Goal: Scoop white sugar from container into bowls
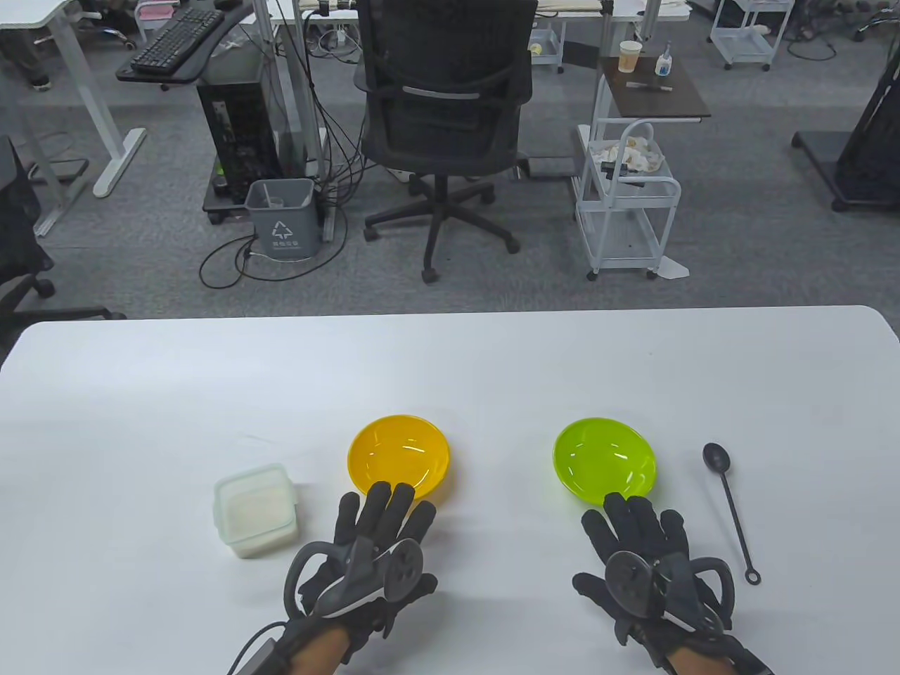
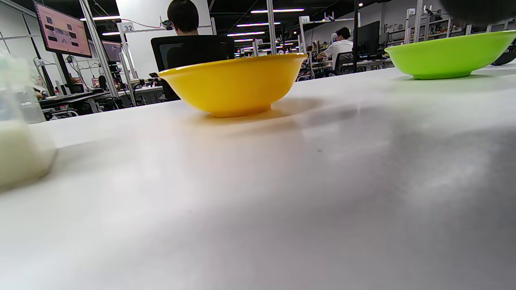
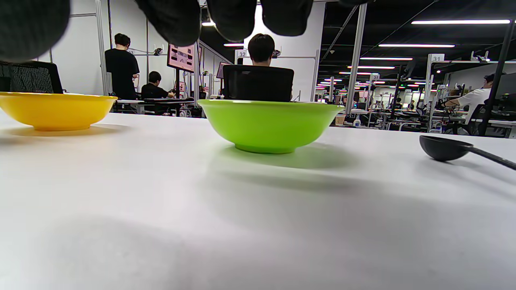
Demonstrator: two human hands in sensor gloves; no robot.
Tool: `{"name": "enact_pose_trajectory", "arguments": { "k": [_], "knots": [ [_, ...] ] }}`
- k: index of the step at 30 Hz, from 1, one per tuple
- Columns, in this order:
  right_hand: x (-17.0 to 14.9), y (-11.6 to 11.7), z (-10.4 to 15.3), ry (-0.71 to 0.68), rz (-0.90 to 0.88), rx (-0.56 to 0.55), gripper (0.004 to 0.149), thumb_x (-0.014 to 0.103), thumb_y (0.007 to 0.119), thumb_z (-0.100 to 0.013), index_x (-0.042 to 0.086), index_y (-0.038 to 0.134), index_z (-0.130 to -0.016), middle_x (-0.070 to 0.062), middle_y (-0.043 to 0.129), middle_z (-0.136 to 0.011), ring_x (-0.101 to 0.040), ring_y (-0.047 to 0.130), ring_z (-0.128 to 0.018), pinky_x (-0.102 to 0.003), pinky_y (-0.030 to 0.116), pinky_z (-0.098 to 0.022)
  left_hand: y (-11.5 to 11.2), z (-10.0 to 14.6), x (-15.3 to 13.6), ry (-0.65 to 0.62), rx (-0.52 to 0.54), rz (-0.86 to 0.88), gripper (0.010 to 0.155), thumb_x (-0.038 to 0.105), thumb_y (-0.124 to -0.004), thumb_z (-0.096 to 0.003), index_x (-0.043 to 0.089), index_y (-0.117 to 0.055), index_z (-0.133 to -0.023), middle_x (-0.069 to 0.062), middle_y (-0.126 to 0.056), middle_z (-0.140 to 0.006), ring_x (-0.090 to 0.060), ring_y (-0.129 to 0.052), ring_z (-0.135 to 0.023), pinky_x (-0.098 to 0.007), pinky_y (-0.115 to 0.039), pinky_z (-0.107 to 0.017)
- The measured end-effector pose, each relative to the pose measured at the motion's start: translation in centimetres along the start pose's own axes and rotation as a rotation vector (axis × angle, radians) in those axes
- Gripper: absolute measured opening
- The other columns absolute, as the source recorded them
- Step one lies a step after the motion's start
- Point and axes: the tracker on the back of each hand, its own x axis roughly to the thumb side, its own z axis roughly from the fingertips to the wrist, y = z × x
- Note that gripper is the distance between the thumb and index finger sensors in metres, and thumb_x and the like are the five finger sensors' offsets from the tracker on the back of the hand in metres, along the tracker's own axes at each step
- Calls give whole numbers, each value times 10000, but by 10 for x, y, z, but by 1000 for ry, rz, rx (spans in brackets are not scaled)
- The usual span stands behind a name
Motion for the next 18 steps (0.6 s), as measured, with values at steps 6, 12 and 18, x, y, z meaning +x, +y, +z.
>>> {"name": "enact_pose_trajectory", "arguments": {
  "k": [6,12,18],
  "knots": [
    [-1,1,0,1,1,-1,803,713,681,-395,395,439,-1092,-51,317,-1223,-374,377,-1157,-642,326,-800,0,-1,0,1,1,-4,926,771,-625,-344,498,-186,-1113,118,-91,-1234,-270,-180,-1224,-586,-122,-827],
    [0,0,1,-8,-1,-3,803,714,681,-394,395,442,-1091,-51,321,-1223,-375,380,-1156,-643,328,-800,-1,-2,-1,-5,-11,9,935,773,-635,-341,499,-183,-1112,117,-94,-1235,-273,-183,-1224,-581,-132,-832],
    [0,0,1,-15,19,-9,804,712,683,-394,392,443,-1092,-51,323,-1223,-374,383,-1156,-644,327,-799,5,-4,-7,-7,-26,28,970,771,-669,-333,486,-164,-1111,114,-92,-1236,-271,-188,-1227,-577,-142,-839]
  ]
}}
